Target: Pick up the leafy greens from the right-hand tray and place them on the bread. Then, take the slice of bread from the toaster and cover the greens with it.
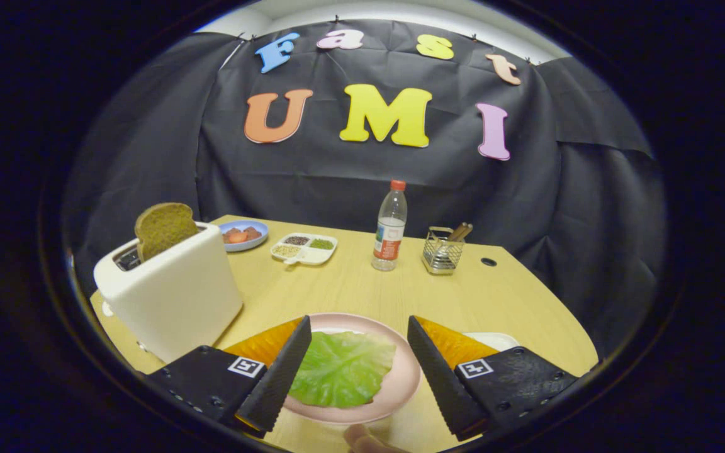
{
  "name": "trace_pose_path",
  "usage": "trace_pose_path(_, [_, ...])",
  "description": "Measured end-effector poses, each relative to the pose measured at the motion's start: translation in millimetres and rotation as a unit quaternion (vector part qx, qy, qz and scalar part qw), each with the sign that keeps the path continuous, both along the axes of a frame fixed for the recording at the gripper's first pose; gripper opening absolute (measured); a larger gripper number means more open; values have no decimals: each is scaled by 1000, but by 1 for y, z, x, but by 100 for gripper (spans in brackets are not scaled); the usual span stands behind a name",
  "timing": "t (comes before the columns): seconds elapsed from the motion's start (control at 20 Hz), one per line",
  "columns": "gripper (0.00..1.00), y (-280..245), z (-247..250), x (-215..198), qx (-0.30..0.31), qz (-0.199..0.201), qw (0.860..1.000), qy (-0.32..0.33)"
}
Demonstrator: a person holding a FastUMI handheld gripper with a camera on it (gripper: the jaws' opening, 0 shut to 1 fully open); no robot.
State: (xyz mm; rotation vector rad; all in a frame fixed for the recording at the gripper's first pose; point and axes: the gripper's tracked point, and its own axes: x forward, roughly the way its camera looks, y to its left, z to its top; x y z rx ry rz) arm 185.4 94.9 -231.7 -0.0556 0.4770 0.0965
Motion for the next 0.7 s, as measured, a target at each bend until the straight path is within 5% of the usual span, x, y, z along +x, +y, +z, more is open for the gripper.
trace_pose_path(0.35, [95, 61, 66, -20, 38, 27, 999, -14])
trace_pose_path(0.7, [95, 159, 98, -18, 76, 98, 992, -28])
